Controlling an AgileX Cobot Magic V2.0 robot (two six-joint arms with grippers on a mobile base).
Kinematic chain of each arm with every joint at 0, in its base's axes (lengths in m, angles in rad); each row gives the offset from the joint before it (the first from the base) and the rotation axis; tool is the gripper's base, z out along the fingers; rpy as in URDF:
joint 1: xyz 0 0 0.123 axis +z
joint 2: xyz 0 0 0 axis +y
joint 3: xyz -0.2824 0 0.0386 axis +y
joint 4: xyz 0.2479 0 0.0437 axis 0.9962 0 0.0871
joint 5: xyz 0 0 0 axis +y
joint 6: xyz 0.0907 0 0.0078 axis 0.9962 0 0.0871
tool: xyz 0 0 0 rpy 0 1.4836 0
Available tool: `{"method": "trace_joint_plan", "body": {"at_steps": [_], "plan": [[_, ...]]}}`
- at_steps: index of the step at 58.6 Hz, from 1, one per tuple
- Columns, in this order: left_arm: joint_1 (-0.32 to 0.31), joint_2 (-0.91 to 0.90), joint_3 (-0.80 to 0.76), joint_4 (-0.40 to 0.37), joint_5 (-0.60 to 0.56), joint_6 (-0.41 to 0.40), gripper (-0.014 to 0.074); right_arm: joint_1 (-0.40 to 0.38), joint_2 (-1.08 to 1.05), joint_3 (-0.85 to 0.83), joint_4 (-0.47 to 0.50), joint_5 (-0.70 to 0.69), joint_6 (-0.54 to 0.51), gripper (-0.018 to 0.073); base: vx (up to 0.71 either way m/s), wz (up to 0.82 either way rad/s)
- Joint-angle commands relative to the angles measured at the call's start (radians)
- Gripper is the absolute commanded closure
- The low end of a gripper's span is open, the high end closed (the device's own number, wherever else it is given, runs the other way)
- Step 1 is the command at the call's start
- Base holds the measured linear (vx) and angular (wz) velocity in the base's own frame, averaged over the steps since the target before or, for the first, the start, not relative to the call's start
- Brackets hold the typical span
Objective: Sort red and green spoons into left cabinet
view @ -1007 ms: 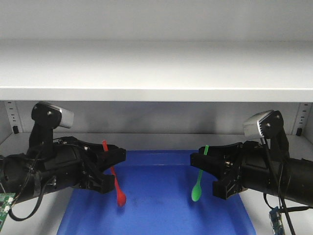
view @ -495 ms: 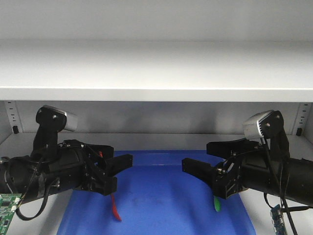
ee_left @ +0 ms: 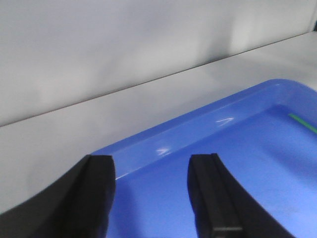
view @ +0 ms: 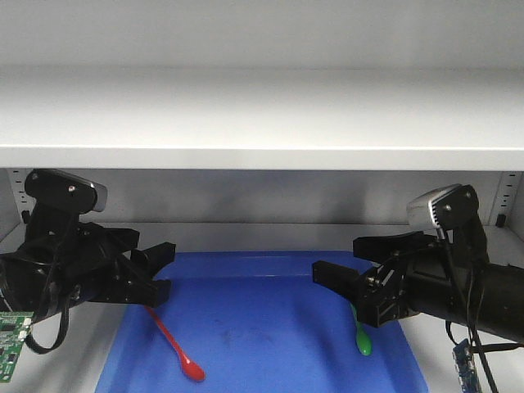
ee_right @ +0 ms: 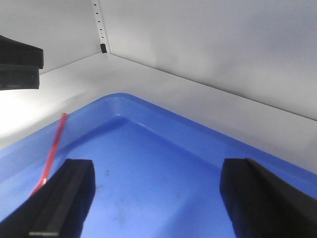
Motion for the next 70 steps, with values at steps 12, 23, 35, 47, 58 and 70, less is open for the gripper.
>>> {"method": "trace_joint_plan", "body": {"at_steps": [12,23,35,47,58,70], "plan": [[-0.002,-0.044,-0.007,0.008,0.006,-0.054,0.0228,-0.003,-0.029,-0.036,-0.022,0.038,0.002,0.0080,0.00,0.00],[-0.002,-0.062,0.113,0.008,0.038,-0.064,0.0539,-0.003,-0.039,-0.036,-0.194,0.032,0.125,0.0418,0.00,0.00],[-0.002,-0.167,0.160,0.008,-0.004,-0.034,0.0602,-0.003,-0.077,-0.036,-0.265,-0.034,0.161,0.0565,0.00,0.00],[-0.002,-0.283,0.173,0.009,-0.043,-0.025,0.0600,-0.003,-0.139,-0.019,-0.260,-0.115,0.190,0.0562,0.00,0.00],[-0.002,-0.402,0.277,0.009,-0.121,-0.022,0.0600,-0.003,-0.255,0.126,-0.256,-0.239,0.171,0.0562,0.00,0.00],[-0.002,-0.568,0.387,0.009,-0.104,0.019,0.0600,-0.003,-0.443,0.265,-0.239,-0.316,0.156,0.0562,0.00,0.00]]}}
